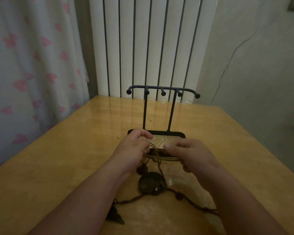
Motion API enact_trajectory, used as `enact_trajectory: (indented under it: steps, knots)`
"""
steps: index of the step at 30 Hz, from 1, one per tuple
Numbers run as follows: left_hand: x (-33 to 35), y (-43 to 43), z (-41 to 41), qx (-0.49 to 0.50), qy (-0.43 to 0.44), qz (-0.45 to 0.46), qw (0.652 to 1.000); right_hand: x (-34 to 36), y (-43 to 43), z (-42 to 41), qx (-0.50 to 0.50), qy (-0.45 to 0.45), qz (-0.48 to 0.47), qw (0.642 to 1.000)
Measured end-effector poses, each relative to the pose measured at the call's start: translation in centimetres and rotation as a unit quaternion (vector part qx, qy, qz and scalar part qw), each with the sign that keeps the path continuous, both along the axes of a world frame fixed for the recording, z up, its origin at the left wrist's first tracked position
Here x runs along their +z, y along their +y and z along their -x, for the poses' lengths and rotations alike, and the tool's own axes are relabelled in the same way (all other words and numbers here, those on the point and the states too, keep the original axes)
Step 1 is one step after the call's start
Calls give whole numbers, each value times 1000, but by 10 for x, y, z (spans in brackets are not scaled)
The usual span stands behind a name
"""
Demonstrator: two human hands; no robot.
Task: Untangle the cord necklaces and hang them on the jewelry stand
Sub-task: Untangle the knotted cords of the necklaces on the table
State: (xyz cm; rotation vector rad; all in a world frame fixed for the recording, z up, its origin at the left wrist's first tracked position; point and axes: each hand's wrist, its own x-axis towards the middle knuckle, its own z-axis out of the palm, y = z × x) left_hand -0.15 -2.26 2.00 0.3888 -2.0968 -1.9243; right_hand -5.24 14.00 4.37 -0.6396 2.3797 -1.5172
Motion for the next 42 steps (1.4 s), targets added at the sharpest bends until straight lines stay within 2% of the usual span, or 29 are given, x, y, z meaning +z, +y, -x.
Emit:
enact_trajectory:
  steps: [2, 5, 8, 12, 18, 25, 30, 34, 37, 40, 42]
  knots:
    - [1, -1, -1, -11, 0, -12, 1000, -1, 1, 1, -20, -11, 25, 999]
    - [6, -2, -5, -44, -8, -32, 999, 2, 3, 5, -57, -97, 148, 982]
    - [7, 1, -6, -64, -20, -19, 998, 5, 4, 6, -39, -144, 235, 960]
    - [7, 1, -5, -48, -10, -29, 998, 5, 3, 5, -30, -168, 298, 939]
    - [6, 1, -4, -22, -2, -4, 1000, 3, 1, 4, -37, -128, 275, 952]
    - [9, 8, -13, -49, -22, 103, 993, 4, 0, 3, 2, -171, 346, 923]
    - [10, 10, -13, -48, 4, 98, 994, 3, -1, 2, 29, -178, 363, 914]
    - [9, 11, -11, -14, -9, 138, 990, 3, 1, 6, 37, -196, 423, 884]
    - [10, 10, -11, -2, -15, 136, 991, 2, 5, 11, 0, -198, 482, 853]
    - [10, 10, -12, -11, -9, 123, 992, 2, 8, 13, -63, -181, 462, 866]
    - [10, 11, -11, -11, -5, 119, 993, 3, 7, 11, -128, -122, 346, 921]
